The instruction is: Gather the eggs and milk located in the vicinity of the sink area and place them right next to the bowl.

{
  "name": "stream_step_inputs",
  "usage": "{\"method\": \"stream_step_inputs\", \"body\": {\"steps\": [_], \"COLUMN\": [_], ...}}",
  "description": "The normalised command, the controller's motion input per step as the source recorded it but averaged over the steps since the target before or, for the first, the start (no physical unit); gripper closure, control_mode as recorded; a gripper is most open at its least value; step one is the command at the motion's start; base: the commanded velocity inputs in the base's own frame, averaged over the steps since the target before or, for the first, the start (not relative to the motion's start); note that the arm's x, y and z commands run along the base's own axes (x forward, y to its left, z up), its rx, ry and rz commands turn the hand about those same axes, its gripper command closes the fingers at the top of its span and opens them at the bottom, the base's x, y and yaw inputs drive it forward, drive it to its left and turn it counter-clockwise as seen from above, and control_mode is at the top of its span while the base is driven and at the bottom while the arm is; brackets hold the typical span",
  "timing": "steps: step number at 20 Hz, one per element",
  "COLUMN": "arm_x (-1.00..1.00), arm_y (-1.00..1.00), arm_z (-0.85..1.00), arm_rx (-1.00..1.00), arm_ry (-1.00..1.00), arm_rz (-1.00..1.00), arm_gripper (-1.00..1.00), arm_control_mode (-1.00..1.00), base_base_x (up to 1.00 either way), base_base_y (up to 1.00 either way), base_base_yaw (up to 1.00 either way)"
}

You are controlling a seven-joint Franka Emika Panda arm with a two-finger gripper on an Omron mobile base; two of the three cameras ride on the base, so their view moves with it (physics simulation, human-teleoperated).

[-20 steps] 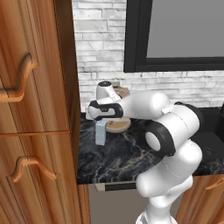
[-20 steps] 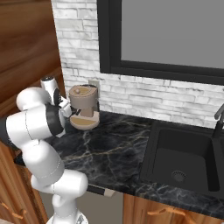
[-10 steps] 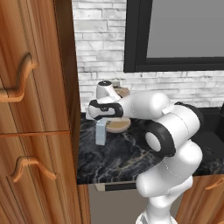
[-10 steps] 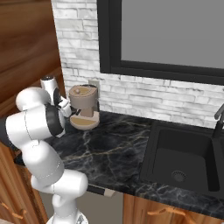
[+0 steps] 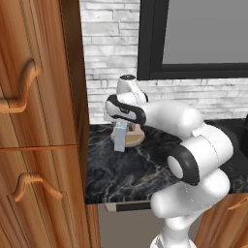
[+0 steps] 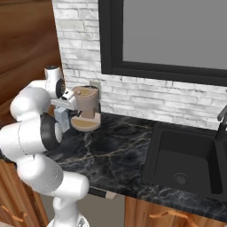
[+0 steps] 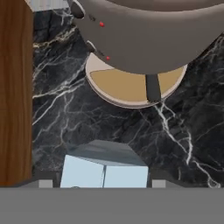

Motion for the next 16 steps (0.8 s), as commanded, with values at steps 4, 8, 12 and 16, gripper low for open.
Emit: {"method": "stream_step_inputs", "body": {"steps": [4,8,12,16], "arm_x": [-0.18,-0.30,-0.54,-0.61], "arm_y": [-0.83,-0.98,-0.91,-0.78], "arm_z": [1.00,0.98,0.76,0.25], "arm_rx": [0.01,0.00,0.00,0.00], "arm_ry": [0.00,0.00,0.00,0.00], "arm_rz": [0.07,0.07,0.08,0.08], "arm_gripper": [1.00,1.00,1.00,1.00], "arm_control_mode": [-1.00,-1.00,-1.00,-1.00], "base_base_x": [0.00,0.00,0.00,0.00], "base_base_y": [0.00,0.00,0.00,0.00], "base_base_yaw": [0.00,0.00,0.00,0.00]}}
